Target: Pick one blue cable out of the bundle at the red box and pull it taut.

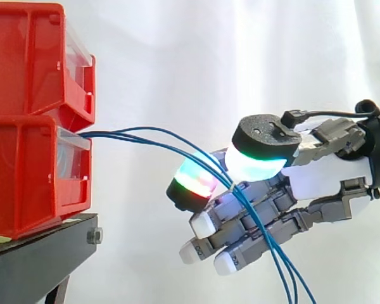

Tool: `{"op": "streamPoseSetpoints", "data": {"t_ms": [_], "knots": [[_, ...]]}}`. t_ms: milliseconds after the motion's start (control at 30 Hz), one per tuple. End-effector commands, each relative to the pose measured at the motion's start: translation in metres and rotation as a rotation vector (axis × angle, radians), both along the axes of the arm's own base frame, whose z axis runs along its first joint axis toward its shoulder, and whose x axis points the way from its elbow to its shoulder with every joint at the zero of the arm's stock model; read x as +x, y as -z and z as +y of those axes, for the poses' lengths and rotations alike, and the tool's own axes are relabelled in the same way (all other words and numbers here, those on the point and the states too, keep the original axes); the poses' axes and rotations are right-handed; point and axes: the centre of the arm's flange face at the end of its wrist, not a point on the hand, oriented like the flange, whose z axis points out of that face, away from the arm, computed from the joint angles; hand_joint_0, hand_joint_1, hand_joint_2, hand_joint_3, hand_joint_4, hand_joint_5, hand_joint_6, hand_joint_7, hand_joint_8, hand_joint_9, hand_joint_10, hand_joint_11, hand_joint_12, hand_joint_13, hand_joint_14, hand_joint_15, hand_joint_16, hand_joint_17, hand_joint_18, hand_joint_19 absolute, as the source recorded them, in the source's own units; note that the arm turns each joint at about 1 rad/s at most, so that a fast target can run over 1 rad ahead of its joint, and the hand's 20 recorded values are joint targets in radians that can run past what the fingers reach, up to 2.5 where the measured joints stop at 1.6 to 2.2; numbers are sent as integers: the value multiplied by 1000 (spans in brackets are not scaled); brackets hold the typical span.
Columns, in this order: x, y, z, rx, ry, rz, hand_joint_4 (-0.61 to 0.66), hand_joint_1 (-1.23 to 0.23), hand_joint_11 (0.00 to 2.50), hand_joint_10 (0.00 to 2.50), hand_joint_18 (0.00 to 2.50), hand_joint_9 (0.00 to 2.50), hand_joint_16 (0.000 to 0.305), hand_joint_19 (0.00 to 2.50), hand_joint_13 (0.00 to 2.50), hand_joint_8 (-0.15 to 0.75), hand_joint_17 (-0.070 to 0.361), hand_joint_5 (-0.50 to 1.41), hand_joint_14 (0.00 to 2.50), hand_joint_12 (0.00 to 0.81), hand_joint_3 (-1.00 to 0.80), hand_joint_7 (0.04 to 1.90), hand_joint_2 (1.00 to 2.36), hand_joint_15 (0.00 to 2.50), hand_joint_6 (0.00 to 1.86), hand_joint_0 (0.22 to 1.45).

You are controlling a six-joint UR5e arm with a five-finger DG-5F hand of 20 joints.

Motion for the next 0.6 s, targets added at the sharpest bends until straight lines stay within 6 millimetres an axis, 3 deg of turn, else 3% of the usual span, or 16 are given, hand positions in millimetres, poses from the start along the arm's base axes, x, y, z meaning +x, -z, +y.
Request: {"op": "streamPoseSetpoints", "data": {"t_ms": [0,233,567], "knots": [[0,1,0,0,0,2,-22,-952,586,8,404,695,52,224,232,212,117,-202,4,341,-500,839,1000,103,866,466],[0,0,0,0,0,4,-54,-857,596,10,383,780,47,257,265,216,105,-185,5,321,-500,937,1000,120,862,574],[-1,0,-1,-1,2,5,-57,-803,619,13,422,849,45,275,317,224,102,-170,6,313,-262,991,1016,128,883,628]]}}
